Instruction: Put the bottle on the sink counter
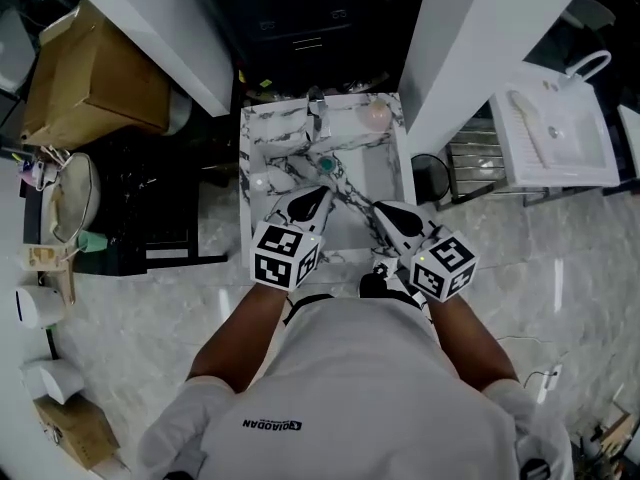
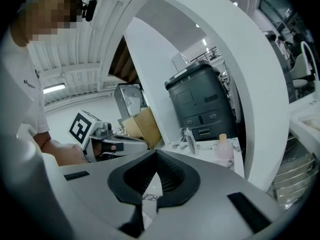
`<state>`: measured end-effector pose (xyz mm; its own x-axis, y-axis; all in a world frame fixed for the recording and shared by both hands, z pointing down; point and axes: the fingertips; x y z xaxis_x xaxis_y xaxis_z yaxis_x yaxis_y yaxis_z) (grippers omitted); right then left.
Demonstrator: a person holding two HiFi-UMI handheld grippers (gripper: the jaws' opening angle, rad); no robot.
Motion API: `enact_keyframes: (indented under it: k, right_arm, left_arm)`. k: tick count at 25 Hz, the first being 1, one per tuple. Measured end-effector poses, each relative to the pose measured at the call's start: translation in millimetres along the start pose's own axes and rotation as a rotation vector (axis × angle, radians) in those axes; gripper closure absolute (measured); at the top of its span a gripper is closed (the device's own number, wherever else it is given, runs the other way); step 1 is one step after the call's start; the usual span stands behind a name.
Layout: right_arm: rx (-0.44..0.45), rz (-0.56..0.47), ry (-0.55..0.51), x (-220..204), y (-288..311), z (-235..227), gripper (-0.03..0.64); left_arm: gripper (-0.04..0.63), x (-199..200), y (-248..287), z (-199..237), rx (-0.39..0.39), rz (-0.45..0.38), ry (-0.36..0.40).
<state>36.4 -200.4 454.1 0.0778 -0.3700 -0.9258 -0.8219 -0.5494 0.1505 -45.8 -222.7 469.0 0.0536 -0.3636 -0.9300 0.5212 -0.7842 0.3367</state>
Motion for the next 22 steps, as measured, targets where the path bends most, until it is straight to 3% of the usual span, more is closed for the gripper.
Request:
enact_keyframes:
  k: [12, 22]
  right_arm:
    - [-0.062, -0.003, 0.029, -43.9, 7.0, 129.3, 0.577]
    - [-0.096, -0.024, -0.004, -39.7, 2.0, 174.8, 0.577]
  left_arm:
    - [0.58, -29.4, -151.7, -18.2, -0.106, -0.04, -0.003]
    - [0.58, -28.0, -203.7, -16.0, -0.109, -0.08, 0.004]
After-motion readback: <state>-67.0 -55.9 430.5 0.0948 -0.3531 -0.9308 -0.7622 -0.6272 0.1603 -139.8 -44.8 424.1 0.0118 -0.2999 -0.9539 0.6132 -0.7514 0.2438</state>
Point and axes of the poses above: the fingertips, and each gripper's own axes: y forward along the fingers, z to its left, x out of its top, and after that the axes turned 7 degrees about -z, right-handed
